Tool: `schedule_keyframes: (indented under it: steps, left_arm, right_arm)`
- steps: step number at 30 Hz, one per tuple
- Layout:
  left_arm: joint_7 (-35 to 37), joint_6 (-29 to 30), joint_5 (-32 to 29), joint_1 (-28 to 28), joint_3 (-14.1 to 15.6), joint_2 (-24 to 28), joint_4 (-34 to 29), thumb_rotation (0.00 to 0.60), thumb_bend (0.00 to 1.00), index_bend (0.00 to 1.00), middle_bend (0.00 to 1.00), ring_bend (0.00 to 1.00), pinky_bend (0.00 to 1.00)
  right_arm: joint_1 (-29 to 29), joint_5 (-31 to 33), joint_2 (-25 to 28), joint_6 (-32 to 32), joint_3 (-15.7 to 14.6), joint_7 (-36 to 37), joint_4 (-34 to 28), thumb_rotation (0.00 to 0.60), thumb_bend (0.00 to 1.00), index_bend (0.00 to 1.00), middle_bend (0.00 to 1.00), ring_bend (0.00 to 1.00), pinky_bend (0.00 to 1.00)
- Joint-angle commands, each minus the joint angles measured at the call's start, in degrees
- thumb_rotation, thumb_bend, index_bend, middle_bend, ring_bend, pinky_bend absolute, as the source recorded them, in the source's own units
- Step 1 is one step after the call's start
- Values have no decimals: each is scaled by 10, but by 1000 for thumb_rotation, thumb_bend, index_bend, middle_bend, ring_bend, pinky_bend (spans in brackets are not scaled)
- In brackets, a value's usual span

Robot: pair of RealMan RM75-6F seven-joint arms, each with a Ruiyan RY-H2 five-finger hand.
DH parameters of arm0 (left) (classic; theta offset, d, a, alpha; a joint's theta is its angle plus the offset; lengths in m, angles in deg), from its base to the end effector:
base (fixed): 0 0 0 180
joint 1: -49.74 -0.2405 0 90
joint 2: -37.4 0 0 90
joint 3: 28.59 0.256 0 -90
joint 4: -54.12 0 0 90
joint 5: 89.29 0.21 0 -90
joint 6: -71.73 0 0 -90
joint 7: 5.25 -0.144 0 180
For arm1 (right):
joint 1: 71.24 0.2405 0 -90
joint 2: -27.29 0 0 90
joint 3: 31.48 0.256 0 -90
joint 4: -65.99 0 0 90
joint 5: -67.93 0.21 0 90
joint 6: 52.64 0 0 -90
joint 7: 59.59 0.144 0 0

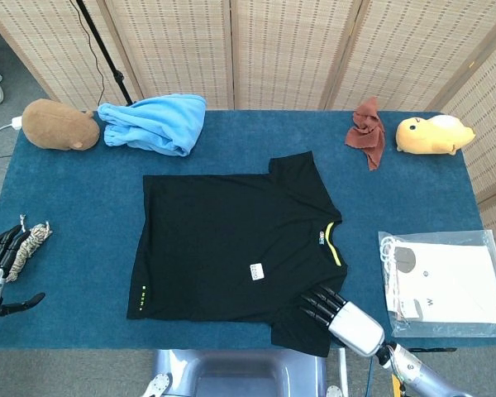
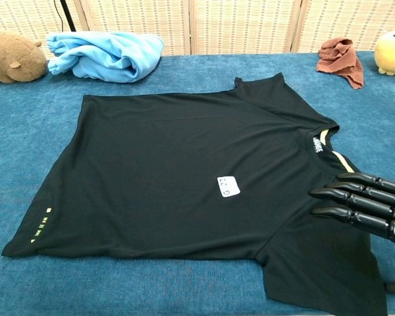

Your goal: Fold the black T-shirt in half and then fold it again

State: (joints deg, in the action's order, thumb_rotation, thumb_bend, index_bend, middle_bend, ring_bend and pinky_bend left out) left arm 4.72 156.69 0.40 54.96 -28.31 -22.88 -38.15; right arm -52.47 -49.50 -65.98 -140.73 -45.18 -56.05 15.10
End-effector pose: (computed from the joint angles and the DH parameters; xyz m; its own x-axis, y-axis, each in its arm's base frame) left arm -0.3117 0.1714 0.1696 0.3050 0.0629 0.9503 0.9514 -0.0653 -0.3010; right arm -0.2848 -0.1757 -0.0113 0.6037 -0.0542 0.7954 -0.5261 -0.7767 0.3464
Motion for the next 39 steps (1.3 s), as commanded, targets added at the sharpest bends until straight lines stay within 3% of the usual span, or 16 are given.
schedule_keyframes:
  steps: [1, 5, 16, 18, 21, 25, 34, 39]
  left_arm:
    - [-1, 0, -1, 0, 0, 0, 0, 600, 0, 0, 0, 0, 0]
    - [0, -2, -2, 0, -1, 0, 0, 600, 0, 0, 0, 0, 0]
    - [4, 0, -1, -1, -1, 1, 0, 600, 0, 0, 0, 0, 0]
    - [4, -1, -2, -1, -1, 1, 0, 600, 0, 0, 0, 0, 0]
    - [4, -1, -3, 0, -2, 1, 0, 600, 0, 0, 0, 0, 0]
    - [3, -3, -4, 0, -2, 1, 0, 600, 0, 0, 0, 0, 0]
    - [5, -3, -3, 0, -1, 1, 0, 600, 0, 0, 0, 0, 0]
    - [4, -6, -3, 1, -1, 1, 0, 600, 0, 0, 0, 0, 0]
  right_arm:
    - [1, 2, -2, 1, -1, 0, 2, 600, 0, 58, 0, 0, 0]
    - [3, 7, -8, -1, 1, 0, 4, 600, 0, 86, 11, 0, 9]
    - [6, 6, -30, -13, -2, 7, 31, 600, 6, 210, 96, 39, 165]
    - [8, 6, -35, -16, -3, 11, 37, 600, 56, 221, 104, 44, 184]
    - [10, 6, -40, -25, -2, 17, 42, 600, 234, 245, 121, 54, 215]
    - [11, 6, -43, -35, -2, 23, 46, 600, 389, 272, 145, 77, 233]
    - [12, 10, -52, -35, -7, 31, 56, 600, 460, 324, 190, 113, 247]
    - [14, 14, -57, -39, -5, 40, 62, 600, 511, 452, 241, 165, 278]
